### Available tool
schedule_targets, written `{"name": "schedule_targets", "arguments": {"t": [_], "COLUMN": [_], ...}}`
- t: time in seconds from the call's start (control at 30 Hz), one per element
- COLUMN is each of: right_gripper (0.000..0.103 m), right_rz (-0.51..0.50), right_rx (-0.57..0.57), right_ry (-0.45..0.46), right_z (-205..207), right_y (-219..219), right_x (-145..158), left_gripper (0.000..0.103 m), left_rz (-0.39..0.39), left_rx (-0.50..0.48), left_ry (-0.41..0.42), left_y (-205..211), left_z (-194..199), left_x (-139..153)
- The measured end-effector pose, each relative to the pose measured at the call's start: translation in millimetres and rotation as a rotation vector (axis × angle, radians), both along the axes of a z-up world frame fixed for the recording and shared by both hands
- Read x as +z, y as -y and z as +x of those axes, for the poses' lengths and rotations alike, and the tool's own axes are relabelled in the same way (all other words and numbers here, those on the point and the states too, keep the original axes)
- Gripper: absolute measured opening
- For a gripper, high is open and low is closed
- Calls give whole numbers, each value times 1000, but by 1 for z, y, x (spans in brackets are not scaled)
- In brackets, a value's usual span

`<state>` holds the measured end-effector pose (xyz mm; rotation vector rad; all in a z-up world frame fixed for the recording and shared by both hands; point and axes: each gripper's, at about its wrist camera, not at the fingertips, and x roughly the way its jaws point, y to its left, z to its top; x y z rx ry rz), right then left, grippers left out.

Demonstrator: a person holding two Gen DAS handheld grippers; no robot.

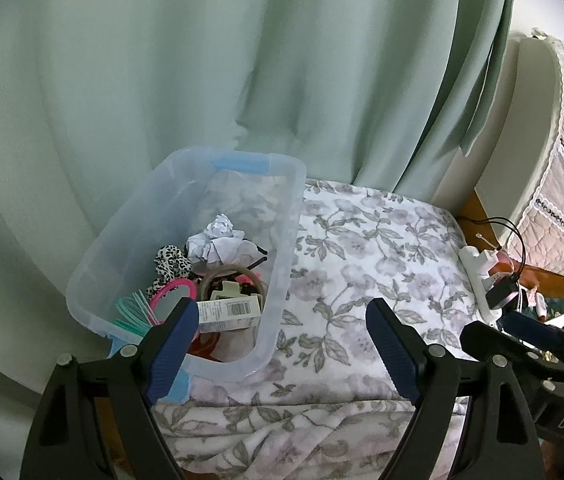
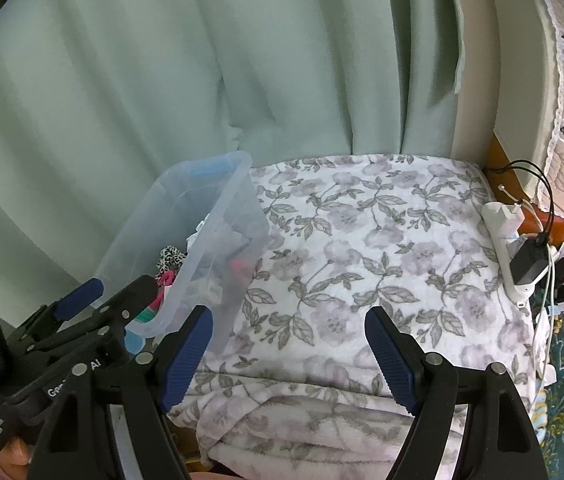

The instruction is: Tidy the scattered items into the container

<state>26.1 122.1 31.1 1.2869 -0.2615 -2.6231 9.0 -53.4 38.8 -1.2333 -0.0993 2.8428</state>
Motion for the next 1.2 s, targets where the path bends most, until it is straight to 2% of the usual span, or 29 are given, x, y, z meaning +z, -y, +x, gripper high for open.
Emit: {"name": "schedule_targets", "arguments": {"t": [0.4, 1.2], "right_gripper": [82, 82], "right_rz": [33, 70], "right_rx": [22, 23], "right_ry": [10, -2], "right_z": [1, 4], "right_y": [15, 35], "right_x": [-2, 7], "left_gripper": [86, 86], "left_rz": [-49, -52], "left_rx": [25, 31], "left_ry": [29, -8], "left_y": [1, 11], "left_z": [-1, 3], "left_x": [-3, 5]}}
